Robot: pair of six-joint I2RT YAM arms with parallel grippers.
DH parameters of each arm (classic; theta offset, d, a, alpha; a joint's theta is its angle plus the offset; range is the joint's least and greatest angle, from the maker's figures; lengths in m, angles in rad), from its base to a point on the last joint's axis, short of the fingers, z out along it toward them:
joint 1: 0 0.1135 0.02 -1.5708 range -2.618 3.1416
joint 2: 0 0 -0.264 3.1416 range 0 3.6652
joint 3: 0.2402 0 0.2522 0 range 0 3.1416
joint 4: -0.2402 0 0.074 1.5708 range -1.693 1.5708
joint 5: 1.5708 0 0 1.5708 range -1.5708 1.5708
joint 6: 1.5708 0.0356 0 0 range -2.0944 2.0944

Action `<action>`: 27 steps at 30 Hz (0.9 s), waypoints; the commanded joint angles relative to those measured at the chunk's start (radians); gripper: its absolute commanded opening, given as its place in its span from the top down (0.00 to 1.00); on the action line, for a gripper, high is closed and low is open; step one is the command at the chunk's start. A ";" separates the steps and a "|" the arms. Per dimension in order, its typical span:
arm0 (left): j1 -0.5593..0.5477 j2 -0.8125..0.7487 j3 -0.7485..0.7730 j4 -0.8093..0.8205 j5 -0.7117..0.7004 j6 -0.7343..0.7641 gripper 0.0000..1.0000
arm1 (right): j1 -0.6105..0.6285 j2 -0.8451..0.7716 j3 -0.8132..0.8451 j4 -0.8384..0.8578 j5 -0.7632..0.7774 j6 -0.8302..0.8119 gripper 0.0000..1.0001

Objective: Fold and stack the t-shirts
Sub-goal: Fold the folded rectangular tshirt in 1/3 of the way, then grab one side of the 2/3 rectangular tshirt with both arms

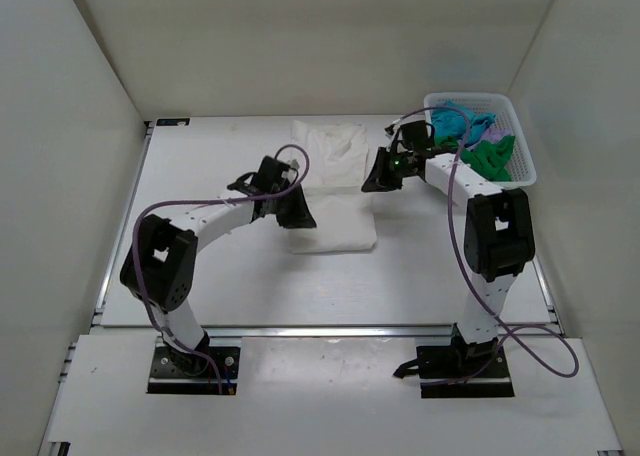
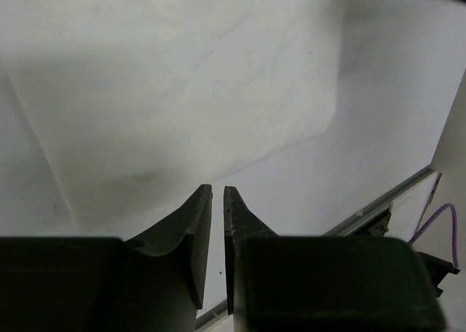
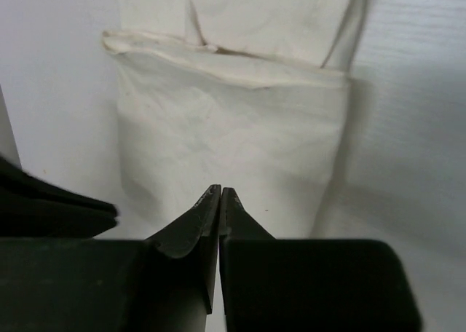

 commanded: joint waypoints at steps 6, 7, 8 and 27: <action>0.035 -0.055 -0.226 0.127 0.068 -0.069 0.77 | 0.099 -0.076 -0.175 0.081 -0.072 0.004 1.00; 0.039 -0.065 -0.252 0.139 0.078 -0.069 0.77 | 0.111 -0.099 -0.241 0.098 -0.081 0.013 1.00; 0.056 -0.070 -0.280 0.147 0.081 -0.080 0.77 | 0.114 -0.121 -0.307 0.129 -0.090 0.027 0.99; 0.130 -0.214 -0.375 0.092 0.031 -0.020 0.60 | 0.030 -0.320 -0.600 0.269 -0.188 0.094 0.99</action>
